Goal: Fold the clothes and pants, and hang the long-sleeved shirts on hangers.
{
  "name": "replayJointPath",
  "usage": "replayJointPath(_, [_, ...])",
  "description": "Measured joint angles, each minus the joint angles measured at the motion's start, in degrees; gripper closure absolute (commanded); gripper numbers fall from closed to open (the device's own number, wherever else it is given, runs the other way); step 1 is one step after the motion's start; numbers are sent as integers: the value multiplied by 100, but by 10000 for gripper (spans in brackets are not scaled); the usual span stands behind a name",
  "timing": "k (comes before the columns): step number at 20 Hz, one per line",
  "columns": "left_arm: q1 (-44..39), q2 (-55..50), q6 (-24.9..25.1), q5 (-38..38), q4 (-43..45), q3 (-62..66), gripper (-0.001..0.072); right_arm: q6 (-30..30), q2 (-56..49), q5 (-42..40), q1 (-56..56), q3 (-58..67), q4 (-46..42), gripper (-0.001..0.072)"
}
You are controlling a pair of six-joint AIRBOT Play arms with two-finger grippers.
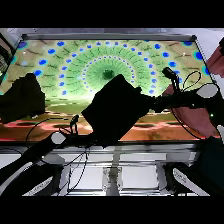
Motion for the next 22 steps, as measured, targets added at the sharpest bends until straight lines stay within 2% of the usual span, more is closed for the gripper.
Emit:
replayJointPath(6, [-24,-4,-219,72,-28,-11,344,0,0,0,0,0,0,695])
replayJointPath(7, [-24,-7,-275,96,-33,-13,366,-2,0,0,0,0,0,695])
replayJointPath(8, [-24,-26,-321,125,-35,-13,407,-2,0,0,0,0,0,695])
replayJointPath(11, [-44,-205,-442,195,-66,-13,656,-22,0,0,0,0,0,695])
replayJointPath(12, [-79,-289,-452,221,-127,-13,692,-26,0,-2,0,0,0,695])
replayJointPath(18, [-398,-483,-496,586,-380,-13,693,-39,0,-4,0,0,0,695])
replayJointPath(22, [-409,131,-407,791,-437,-7,695,-39,0,116,0,94,13,695])
